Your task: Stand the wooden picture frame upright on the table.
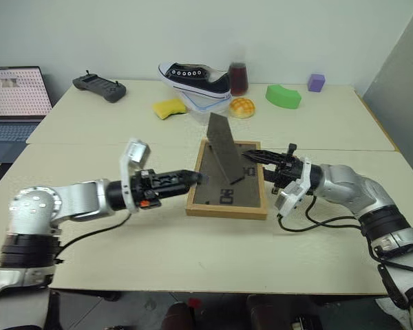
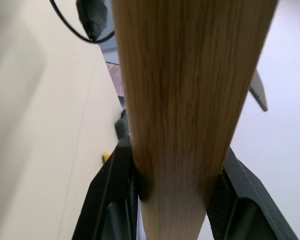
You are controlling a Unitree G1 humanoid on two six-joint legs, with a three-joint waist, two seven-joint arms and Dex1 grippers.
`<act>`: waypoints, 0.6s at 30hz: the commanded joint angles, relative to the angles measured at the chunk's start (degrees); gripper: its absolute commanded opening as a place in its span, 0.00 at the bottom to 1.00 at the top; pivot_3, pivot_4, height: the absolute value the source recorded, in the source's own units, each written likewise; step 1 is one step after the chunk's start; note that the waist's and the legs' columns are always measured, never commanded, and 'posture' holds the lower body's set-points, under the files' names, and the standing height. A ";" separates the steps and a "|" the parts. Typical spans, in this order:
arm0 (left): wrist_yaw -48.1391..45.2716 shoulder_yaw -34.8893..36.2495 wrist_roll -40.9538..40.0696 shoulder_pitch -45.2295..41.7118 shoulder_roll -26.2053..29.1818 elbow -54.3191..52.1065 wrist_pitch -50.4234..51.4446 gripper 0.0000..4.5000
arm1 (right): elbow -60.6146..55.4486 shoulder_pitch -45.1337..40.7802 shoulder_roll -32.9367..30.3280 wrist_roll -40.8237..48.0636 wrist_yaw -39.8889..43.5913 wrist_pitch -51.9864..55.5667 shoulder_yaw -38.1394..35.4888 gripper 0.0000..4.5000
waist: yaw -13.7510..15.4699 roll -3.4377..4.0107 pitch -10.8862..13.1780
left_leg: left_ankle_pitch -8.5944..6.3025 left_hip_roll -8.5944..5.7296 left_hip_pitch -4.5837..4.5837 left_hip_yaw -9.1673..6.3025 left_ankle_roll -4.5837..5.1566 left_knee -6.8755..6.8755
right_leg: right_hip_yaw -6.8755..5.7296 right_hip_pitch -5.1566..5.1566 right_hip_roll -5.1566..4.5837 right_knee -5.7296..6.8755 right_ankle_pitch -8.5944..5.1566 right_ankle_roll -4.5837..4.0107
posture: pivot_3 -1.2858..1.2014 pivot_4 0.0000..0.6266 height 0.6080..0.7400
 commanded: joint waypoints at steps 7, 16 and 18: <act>-1.00 -3.63 45.91 12.66 -0.85 -29.87 -26.34 1.00 | -15.86 2.67 13.42 52.02 17.56 73.88 -4.32 0.30 | 0.95 0.04 0.02 | 0.02 0.02 -0.03 0.00 -0.03 0.03 | -0.04 -0.02 0.00 0.09 0.00 -0.02 | 0.52 0.24 1.00; -8.53 -5.43 58.12 18.34 -5.87 -30.62 -34.58 1.00 | 0.50 1.03 20.25 44.81 20.64 83.07 -7.38 0.45 | 1.57 0.02 0.01 | -0.13 0.01 -0.06 0.13 0.23 -0.01 | 0.01 -0.06 0.06 -0.08 0.00 -0.02 | 0.52 0.24 1.00; -10.35 -5.94 60.19 18.76 -5.65 -29.97 -35.21 1.00 | 0.21 1.44 20.91 43.54 20.94 83.12 -8.41 0.52 | 1.52 0.03 0.02 | -0.14 0.02 -0.02 0.12 0.24 -0.02 | 0.01 -0.02 0.08 -0.08 0.01 -0.01 | 0.52 0.24 1.00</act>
